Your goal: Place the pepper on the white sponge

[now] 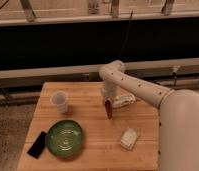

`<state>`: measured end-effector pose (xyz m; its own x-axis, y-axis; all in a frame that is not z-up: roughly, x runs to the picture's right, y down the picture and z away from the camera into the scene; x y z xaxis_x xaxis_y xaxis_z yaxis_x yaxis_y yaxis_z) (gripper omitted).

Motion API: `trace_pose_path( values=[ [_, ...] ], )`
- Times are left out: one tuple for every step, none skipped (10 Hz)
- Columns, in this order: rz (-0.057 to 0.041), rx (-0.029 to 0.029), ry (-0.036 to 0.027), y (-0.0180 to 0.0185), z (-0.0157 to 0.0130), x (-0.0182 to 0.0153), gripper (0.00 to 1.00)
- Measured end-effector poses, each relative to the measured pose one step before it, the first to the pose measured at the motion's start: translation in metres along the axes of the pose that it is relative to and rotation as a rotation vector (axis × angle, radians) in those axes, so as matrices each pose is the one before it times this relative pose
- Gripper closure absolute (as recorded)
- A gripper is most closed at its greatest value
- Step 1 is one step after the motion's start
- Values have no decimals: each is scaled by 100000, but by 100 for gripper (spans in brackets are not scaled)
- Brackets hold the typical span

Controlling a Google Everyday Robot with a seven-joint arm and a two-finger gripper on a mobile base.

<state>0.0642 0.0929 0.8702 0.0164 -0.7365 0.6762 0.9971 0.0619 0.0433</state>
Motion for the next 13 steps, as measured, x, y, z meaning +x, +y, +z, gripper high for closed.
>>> trace_pose_path(
  values=[
    [454,221,68,385,-191,-225,100],
    [478,114,9,562,-366,-524,100],
    [850,149,-67,749,-336,-661,100],
    [733,416,-58,445,-95,-423,100],
    [429,565,91,205,-214,-288,100],
    [759,397,6,767,-296,-657,100],
    [552,-72,-292,743,-243,-682,100],
    [452,-62,-332,689,-183,-690,100],
    [879,425,-49,588,-138,-700,100],
    [499,204,135,219,-121,-152,100],
    [173,231,-55,53,-108,-339,100],
    [819,152,71,466,-134,-658,100],
    [1545,15,-495,1088,-165,-1448,100]
  ],
)
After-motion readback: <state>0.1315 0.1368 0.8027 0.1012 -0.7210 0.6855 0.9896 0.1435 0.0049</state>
